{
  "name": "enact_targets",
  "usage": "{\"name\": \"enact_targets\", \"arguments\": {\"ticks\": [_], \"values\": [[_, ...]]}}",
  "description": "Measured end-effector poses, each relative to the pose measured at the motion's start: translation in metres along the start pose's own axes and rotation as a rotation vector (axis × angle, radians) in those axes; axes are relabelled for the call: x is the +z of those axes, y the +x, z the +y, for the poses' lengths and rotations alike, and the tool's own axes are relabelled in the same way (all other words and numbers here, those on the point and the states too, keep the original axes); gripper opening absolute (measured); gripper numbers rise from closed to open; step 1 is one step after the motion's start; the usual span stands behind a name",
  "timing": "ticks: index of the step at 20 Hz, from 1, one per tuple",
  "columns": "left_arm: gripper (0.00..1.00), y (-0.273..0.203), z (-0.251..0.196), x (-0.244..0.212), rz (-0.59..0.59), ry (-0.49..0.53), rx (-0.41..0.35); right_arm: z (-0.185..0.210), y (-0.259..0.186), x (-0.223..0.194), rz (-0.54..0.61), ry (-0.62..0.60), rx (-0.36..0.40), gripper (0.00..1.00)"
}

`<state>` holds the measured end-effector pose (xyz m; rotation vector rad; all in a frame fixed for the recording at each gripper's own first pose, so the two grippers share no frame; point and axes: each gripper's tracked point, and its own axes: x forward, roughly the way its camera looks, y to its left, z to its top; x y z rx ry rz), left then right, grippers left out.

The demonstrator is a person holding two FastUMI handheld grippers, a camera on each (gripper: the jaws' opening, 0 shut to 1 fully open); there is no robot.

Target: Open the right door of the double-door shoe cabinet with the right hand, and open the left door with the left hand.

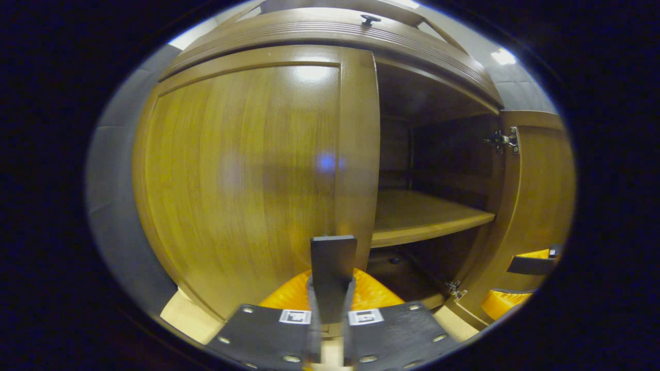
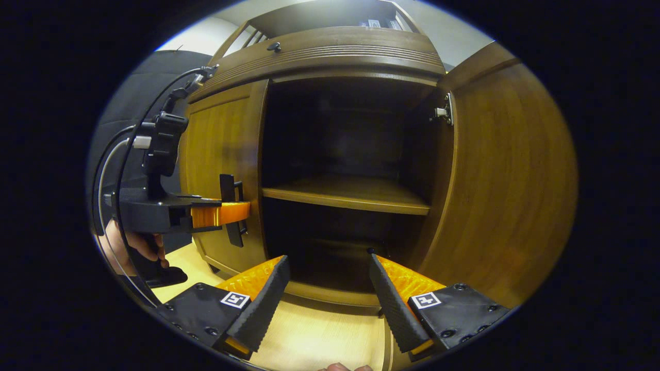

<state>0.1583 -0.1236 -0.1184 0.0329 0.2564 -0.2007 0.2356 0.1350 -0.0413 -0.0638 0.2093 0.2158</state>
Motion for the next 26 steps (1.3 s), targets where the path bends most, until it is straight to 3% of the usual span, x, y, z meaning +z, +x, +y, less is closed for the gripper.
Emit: {"name": "enact_targets", "arguments": {"ticks": [1, 10, 17, 26], "values": [[0.10, -0.009, 0.001, 0.001, -0.005, 0.007, -0.001, 0.000, 0.002, 0.001, 0.005, 0.002, -0.002, 0.97], [0.11, -0.014, 0.001, 0.000, -0.013, -0.003, -0.024, 0.011, -0.009, 0.004, -0.003, 0.002, -0.019, 0.97], [0.11, -0.022, -0.002, 0.008, -0.026, 0.001, -0.090, -0.012, 0.028, 0.025, -0.055, 0.004, -0.068, 0.97], [0.11, -0.017, -0.003, 0.004, -0.021, 0.002, -0.102, -0.053, 0.040, 0.029, -0.055, 0.037, -0.144, 0.97]]}}
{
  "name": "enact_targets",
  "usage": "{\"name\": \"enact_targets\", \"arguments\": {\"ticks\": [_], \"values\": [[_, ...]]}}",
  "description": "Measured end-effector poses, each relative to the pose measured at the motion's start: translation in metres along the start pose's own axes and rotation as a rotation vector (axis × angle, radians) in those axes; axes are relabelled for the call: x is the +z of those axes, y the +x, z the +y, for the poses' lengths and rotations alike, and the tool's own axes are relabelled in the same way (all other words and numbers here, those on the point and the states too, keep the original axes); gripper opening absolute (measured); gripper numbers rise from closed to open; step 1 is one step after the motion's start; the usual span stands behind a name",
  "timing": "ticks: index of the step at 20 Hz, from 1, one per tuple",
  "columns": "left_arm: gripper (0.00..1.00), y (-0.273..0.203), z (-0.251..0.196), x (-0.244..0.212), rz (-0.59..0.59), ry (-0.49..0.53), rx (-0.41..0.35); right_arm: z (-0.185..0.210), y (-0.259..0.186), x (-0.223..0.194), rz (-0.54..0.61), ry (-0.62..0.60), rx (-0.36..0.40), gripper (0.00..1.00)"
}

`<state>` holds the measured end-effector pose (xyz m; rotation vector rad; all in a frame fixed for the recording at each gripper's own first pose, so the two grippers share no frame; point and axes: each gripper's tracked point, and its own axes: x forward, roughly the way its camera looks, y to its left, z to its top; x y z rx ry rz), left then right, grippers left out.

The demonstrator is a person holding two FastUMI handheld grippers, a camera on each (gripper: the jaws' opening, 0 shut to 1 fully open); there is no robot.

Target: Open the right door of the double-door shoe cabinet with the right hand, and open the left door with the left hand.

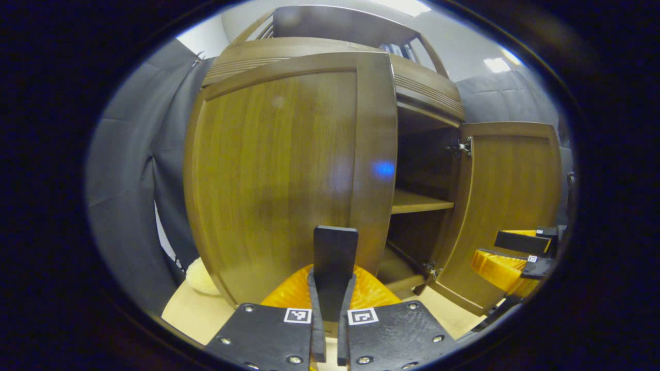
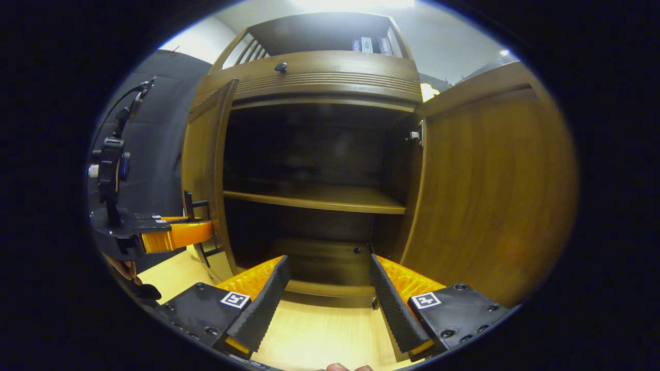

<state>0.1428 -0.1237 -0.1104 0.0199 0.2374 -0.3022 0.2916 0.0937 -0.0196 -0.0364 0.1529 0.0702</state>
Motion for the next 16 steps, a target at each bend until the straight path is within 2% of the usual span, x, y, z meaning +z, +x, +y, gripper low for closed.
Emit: {"name": "enact_targets", "arguments": {"ticks": [8, 16], "values": [[0.11, -0.005, 0.003, 0.003, -0.001, -0.014, 0.024, -0.034, -0.004, 0.001, -0.015, -0.001, -0.029, 0.98], [0.11, -0.008, 0.005, 0.006, -0.012, -0.006, 0.066, -0.036, -0.002, -0.004, -0.013, 0.015, -0.037, 0.97]]}}
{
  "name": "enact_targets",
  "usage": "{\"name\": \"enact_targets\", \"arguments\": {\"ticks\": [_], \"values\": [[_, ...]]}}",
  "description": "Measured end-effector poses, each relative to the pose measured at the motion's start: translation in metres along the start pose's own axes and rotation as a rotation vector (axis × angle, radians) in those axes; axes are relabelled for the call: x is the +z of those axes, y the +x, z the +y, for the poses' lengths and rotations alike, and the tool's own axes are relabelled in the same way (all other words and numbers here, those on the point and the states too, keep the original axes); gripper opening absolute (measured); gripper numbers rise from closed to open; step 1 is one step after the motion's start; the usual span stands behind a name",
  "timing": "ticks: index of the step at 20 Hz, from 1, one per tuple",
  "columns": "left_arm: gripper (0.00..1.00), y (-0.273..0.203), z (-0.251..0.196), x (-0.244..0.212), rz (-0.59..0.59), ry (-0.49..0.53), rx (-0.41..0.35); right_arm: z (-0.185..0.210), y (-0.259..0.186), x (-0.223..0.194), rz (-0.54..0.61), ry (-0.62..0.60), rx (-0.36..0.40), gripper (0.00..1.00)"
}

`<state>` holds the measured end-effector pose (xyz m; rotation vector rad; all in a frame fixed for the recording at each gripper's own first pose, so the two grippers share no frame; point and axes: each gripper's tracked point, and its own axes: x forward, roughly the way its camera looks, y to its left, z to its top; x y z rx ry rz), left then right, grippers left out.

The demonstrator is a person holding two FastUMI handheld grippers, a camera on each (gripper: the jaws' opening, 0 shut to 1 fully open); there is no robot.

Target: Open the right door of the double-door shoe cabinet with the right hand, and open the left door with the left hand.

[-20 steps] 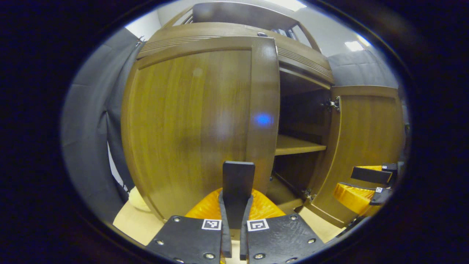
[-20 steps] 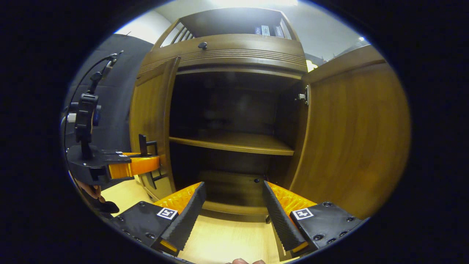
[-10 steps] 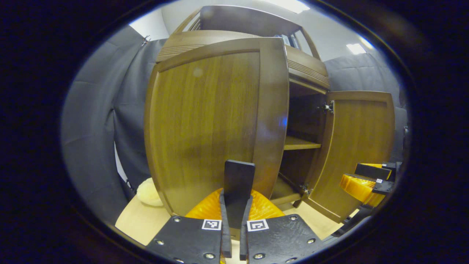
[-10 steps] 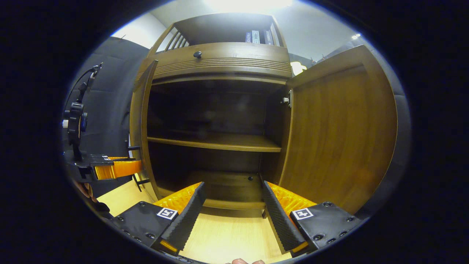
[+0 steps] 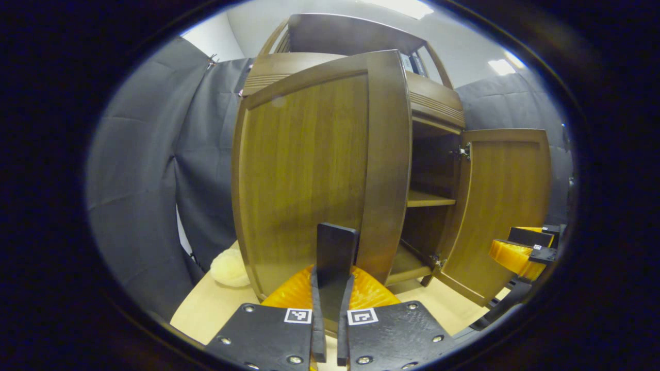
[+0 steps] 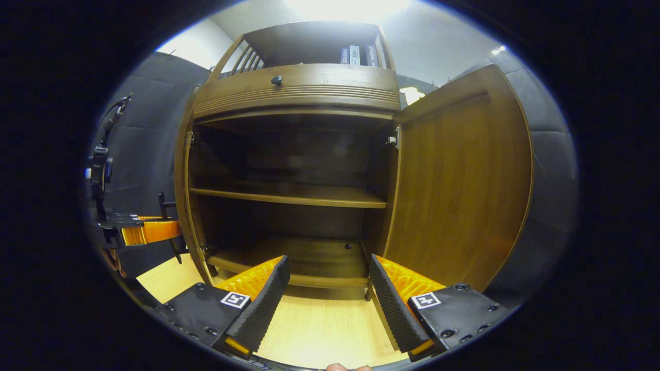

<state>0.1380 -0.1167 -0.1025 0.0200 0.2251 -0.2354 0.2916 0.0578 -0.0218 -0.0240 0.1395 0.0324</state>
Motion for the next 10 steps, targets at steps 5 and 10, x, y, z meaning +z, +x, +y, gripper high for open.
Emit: {"name": "enact_targets", "arguments": {"ticks": [5, 10], "values": [[0.10, -0.003, 0.003, 0.012, -0.007, -0.002, 0.029, 0.003, -0.004, 0.007, -0.018, 0.047, 0.009, 0.98], [0.10, -0.009, 0.010, 0.023, -0.025, 0.009, 0.061, 0.004, -0.003, 0.006, -0.024, 0.052, 0.018, 0.97]]}}
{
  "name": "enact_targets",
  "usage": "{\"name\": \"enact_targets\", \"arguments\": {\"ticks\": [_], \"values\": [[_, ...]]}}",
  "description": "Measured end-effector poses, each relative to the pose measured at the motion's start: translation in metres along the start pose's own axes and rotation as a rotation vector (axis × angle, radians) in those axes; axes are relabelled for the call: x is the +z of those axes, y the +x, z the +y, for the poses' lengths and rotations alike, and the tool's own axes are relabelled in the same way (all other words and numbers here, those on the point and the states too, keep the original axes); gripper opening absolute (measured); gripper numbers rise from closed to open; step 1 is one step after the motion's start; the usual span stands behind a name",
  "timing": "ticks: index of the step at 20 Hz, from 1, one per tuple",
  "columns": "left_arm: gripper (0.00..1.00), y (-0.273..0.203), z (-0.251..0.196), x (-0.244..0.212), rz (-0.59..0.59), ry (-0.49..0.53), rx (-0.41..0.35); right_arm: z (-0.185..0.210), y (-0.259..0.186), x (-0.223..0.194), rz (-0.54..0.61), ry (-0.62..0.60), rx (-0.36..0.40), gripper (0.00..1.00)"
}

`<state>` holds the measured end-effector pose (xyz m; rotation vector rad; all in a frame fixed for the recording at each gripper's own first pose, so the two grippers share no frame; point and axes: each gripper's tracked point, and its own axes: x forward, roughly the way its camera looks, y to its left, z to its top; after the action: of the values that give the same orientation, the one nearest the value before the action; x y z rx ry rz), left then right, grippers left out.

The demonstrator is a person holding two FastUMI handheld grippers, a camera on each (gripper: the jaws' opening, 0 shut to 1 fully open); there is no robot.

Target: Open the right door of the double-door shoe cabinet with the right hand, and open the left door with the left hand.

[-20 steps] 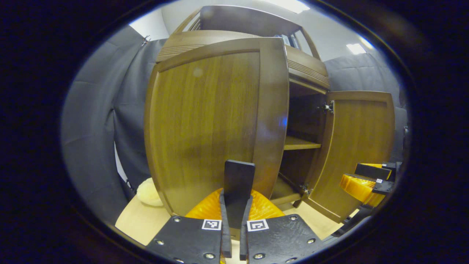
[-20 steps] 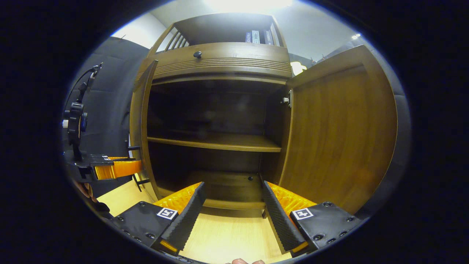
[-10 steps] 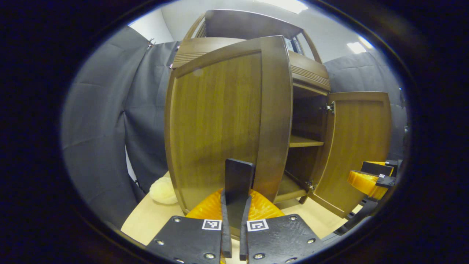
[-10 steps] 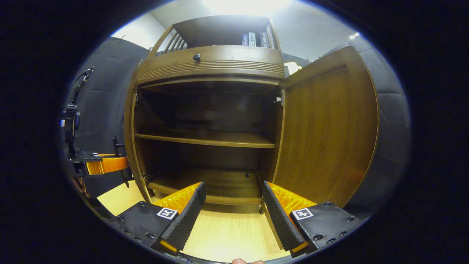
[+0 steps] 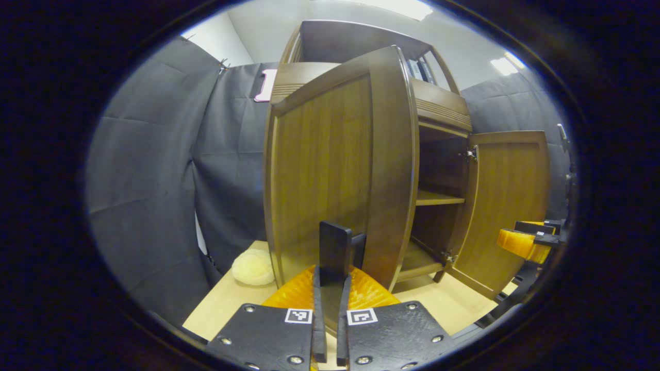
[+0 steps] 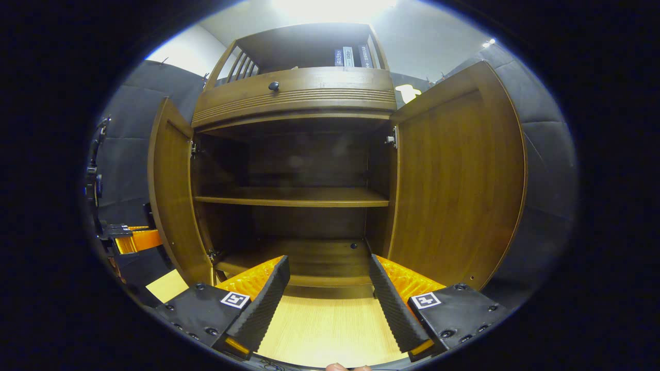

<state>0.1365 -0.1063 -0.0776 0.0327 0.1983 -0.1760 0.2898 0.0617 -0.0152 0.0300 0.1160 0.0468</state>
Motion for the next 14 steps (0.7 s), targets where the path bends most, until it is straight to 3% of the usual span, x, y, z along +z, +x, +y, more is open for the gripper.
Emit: {"name": "enact_targets", "arguments": {"ticks": [9, 14], "values": [[0.09, -0.031, 0.051, -0.013, -0.066, 0.017, -0.021, 0.001, 0.000, -0.003, 0.006, -0.034, 0.020, 0.97], [0.08, -0.037, 0.108, -0.009, -0.088, 0.055, -0.015, 0.000, -0.001, -0.003, 0.016, -0.045, 0.023, 0.97]]}}
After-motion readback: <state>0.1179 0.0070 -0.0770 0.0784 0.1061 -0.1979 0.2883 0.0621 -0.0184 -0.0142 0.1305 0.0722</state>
